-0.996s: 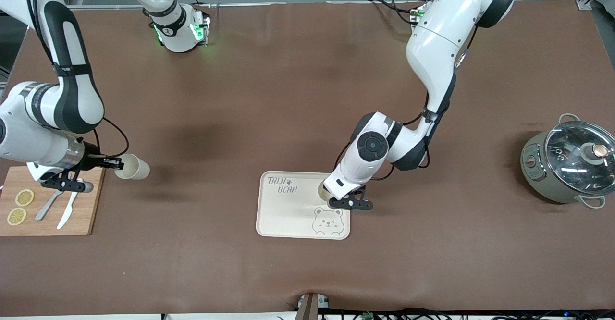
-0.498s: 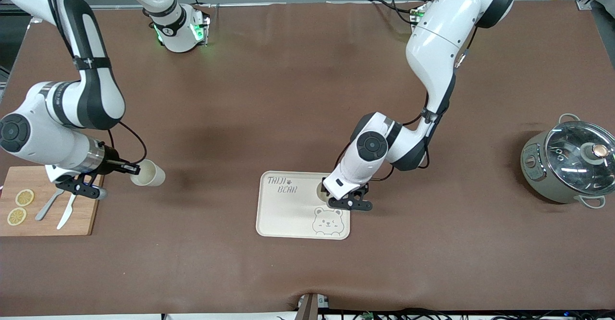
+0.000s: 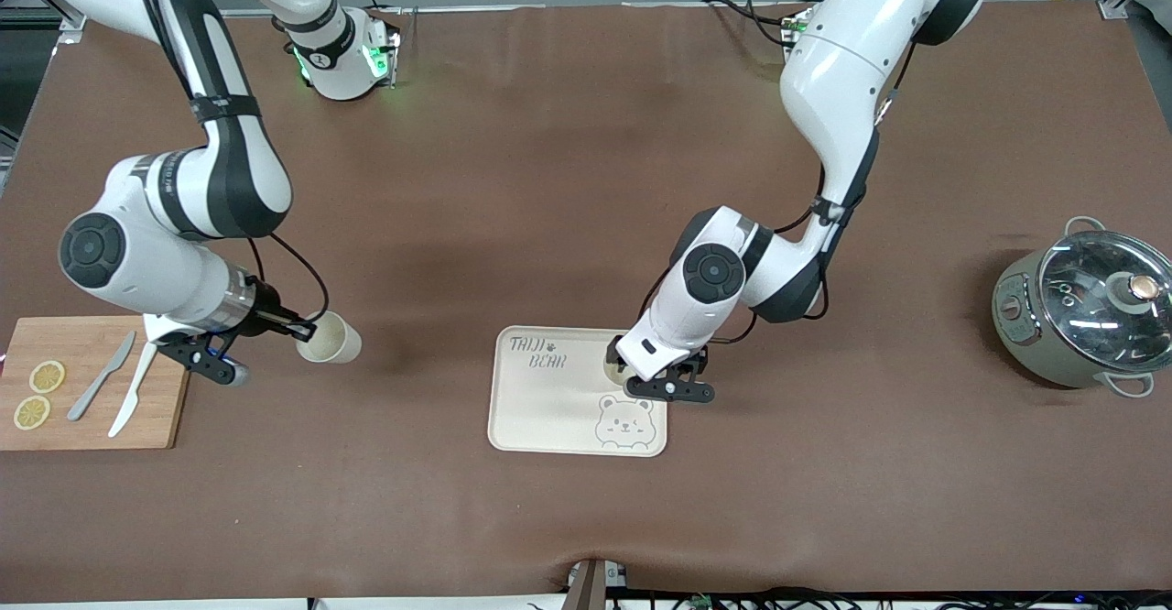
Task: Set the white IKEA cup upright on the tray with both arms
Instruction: 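Raise the left gripper away while the right gripper carries its cup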
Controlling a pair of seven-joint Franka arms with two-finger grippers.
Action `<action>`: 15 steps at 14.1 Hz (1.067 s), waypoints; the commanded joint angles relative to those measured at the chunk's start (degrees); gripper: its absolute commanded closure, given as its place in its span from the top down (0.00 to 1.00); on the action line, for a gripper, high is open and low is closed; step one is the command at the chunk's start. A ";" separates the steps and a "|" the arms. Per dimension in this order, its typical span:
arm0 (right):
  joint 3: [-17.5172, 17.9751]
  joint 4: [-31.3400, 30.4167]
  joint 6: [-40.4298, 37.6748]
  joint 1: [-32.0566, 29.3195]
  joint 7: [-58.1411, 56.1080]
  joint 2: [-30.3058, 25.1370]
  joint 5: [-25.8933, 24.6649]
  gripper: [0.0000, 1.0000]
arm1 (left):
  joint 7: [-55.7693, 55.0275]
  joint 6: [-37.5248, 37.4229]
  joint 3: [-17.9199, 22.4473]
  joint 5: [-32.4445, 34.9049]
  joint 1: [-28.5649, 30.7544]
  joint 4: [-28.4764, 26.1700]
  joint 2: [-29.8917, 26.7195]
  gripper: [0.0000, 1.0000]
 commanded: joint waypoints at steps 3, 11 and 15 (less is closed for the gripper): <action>-0.47 6.32 -1.05 4.26 10.12 4.79 1.07 0.00 | 1.47 -8.46 0.36 1.37 1.92 -0.61 -6.56 1.00; -0.47 15.82 -1.05 11.55 28.23 13.67 4.59 0.00 | 14.39 -23.14 0.18 1.19 12.64 -1.13 -17.91 1.00; -0.47 18.71 -0.70 14.45 33.59 16.66 4.50 0.00 | 18.34 -26.57 0.27 1.37 16.33 -2.01 -20.55 1.00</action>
